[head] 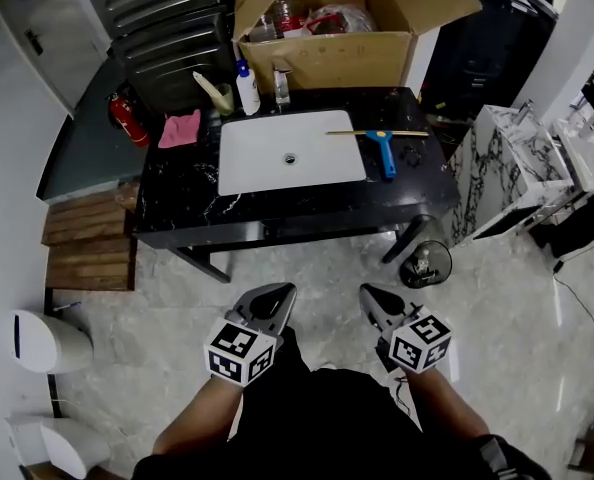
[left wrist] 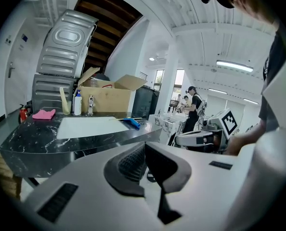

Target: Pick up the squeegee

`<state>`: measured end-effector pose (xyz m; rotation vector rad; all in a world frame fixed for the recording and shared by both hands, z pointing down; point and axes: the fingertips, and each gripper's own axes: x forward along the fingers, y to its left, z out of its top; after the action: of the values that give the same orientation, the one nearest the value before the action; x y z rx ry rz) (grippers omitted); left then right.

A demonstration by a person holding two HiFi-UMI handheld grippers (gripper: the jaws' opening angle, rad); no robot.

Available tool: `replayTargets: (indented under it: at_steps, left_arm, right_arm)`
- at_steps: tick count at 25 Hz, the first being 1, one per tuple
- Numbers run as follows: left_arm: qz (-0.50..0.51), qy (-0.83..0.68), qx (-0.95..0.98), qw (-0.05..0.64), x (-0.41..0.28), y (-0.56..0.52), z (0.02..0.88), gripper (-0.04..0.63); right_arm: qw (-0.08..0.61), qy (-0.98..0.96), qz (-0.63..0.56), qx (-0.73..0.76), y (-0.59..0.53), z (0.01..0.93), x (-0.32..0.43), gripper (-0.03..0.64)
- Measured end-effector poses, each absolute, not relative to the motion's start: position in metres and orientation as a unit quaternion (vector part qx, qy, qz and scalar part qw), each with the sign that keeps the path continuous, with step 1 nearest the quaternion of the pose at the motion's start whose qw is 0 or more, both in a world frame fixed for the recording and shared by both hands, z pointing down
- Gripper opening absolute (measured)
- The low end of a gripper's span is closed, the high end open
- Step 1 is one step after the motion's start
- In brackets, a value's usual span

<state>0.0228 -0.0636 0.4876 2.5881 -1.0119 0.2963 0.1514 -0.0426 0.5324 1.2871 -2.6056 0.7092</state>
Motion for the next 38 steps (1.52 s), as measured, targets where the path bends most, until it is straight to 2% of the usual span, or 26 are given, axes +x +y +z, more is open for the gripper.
replayTargets:
  at_steps: [18, 28, 38]
  left_arm:
    - [0.106, -0.302, 0.930, 0.181, -0.025, -0.240, 0.480, 0.017]
    - [0.114, -0.257, 0.943, 0.180, -0.041, -0.298, 0.482, 0.017]
    - [0.118, -0.239, 0.949, 0.170, -0.040, -0.330, 0.487, 0.017]
  right_arm:
    - [0.099, -0.844, 0.230, 0.474, -0.197, 0.513, 0.097, 0.008]
    - [0.108, -0.824, 0.237, 0.504, -0.256, 0.522, 0.070, 0.009]
    - [0.141, -0.765, 0.228, 0.585, -0.284, 0.537, 0.124, 0.009]
